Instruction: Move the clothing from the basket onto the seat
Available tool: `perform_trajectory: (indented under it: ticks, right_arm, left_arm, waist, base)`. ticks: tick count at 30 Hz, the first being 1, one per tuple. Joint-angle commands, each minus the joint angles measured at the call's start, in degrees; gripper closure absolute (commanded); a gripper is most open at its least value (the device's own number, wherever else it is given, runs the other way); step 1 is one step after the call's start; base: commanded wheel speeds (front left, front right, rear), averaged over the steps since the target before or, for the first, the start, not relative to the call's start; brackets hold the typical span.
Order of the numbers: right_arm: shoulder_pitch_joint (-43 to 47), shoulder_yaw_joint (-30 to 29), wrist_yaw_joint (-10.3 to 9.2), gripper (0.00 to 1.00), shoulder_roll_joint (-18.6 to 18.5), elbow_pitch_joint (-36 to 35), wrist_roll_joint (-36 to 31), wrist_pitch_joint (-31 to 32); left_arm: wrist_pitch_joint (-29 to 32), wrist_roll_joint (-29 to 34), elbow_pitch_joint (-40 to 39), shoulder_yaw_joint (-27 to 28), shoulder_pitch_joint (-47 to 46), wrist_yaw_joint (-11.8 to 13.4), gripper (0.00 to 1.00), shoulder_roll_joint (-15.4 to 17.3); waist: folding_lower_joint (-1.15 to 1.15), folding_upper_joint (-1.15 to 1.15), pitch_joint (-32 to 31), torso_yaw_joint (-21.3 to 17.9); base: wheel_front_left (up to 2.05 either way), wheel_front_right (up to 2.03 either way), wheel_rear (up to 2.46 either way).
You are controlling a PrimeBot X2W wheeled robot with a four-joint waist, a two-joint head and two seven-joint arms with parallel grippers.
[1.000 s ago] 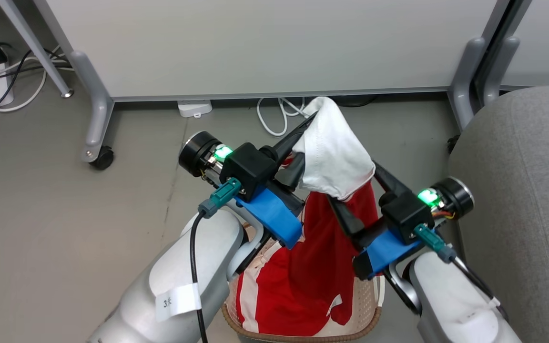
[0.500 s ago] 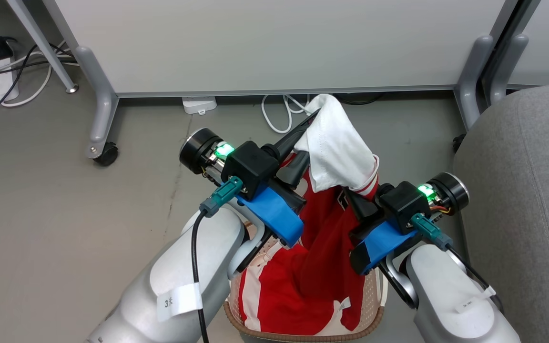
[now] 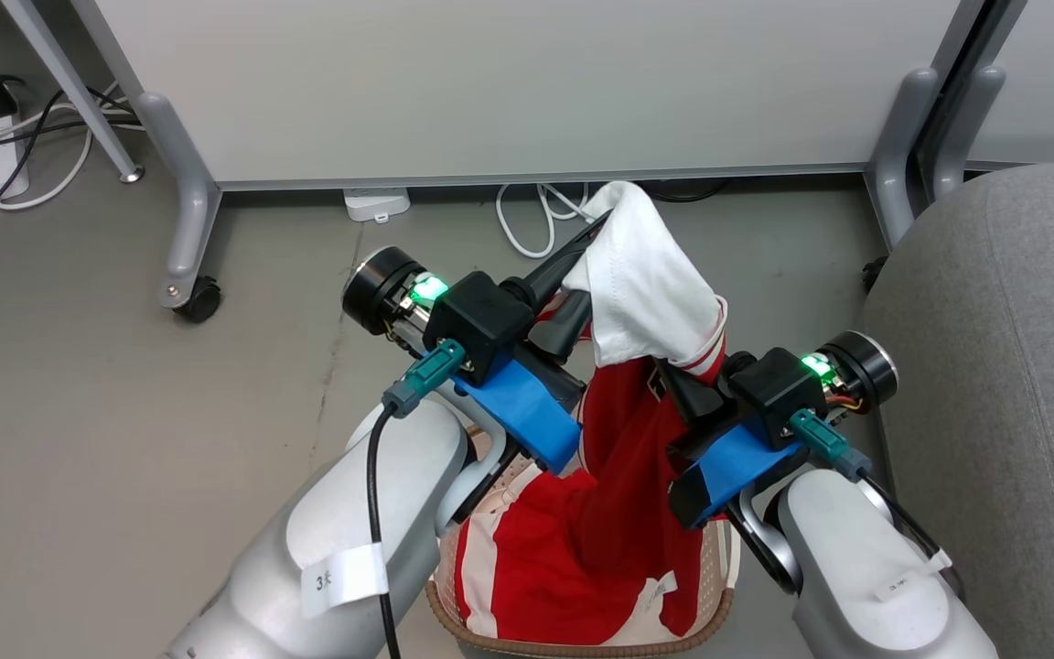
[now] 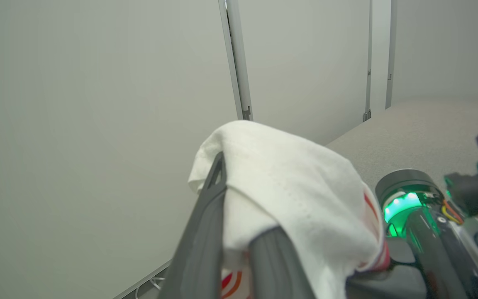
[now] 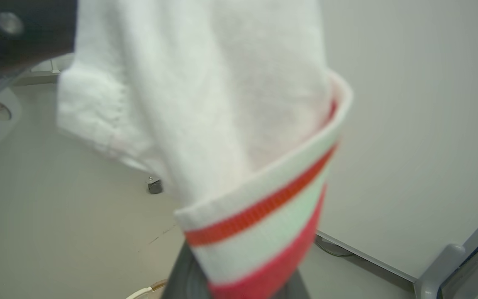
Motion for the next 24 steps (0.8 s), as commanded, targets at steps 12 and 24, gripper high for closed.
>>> perform_trajectory:
  ticks: [12, 24]
  right_arm:
    - [-0.1, -0.9, 0.01, 1.0, 0.1, -1.2, 1.1, -0.2]
    - [-1.0, -4.2, 0.01, 1.0, 0.1, -3.9, 1.5, -0.2]
  left_arm:
    - [-0.3, 0.0, 1.7, 0.4, 0.1, -0.1, 0.0, -0.1]
    - [-0.3, 1.0, 1.9, 1.6, 1.7, -0.1, 0.0, 0.9]
  waist:
    - [0.0, 0.0, -0.1, -0.1]
    - [0.0, 0.0, 1.1, -1.4]
  base:
    - [0.0, 0.0, 0.0]
    - [0.0, 0.0, 0.0]
